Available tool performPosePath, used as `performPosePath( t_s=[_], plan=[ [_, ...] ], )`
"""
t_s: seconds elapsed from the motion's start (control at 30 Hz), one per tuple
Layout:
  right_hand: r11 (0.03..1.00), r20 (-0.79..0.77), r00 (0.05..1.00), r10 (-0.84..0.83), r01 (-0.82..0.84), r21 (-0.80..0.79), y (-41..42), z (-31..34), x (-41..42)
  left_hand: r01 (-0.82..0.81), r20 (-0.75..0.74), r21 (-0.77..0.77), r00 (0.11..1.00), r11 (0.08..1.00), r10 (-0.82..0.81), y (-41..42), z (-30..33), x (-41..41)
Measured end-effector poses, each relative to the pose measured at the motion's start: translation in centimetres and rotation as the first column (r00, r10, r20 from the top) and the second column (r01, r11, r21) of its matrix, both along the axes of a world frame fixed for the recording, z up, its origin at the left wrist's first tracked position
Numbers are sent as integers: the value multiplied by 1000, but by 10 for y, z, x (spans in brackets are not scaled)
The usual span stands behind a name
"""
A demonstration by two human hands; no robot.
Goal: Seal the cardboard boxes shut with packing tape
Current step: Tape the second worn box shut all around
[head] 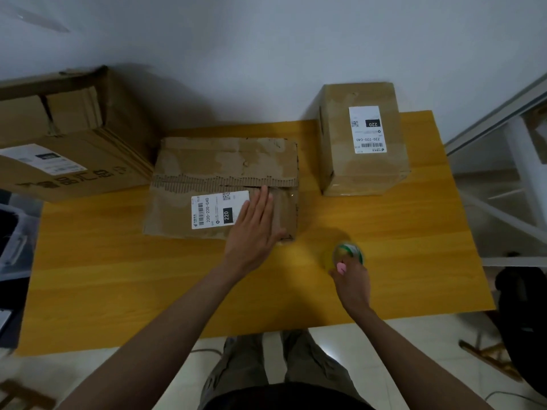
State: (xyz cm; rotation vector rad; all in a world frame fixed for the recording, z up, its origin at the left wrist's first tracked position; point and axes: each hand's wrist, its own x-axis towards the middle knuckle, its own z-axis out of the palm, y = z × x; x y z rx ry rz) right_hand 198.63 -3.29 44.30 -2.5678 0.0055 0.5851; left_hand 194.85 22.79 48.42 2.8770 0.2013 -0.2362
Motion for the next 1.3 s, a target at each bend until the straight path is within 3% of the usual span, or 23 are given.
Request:
performPosePath(
  t_s=[0.23, 0.4, 0.6, 0.77, 0.9, 1.07, 1.3],
  plan=[
    [999, -79, 996, 37, -36, 20, 1, -8, 1, 270, 109, 184, 950, 945, -292, 9, -16, -25],
    [998, -103, 994, -33, 39, 56, 3, 3, 14, 305, 268, 156, 903, 940, -337, 14, -22, -29],
    [937, 49, 983, -179, 155, 314, 44, 50, 32, 367, 402, 63, 842, 928, -360, 19, -25, -27],
    [896, -63, 988, -141, 154, 417, 88, 51, 48, 361, 351, 31, 869, 932, -349, 15, -23, -25],
    [959, -142, 987, -81, 115, 257, 98, 17, 69, 367, 315, 39, 878, 929, -360, 16, -18, -27],
    [976, -260, 948, -182, 206, 69, 88, -13, 86, 347, 168, 169, 912, 922, -374, 9, -13, -35],
    [977, -301, 939, -165, 199, 83, 82, -14, 87, 241, 44, 233, 965, 942, -258, -7, -16, -34]
  ],
)
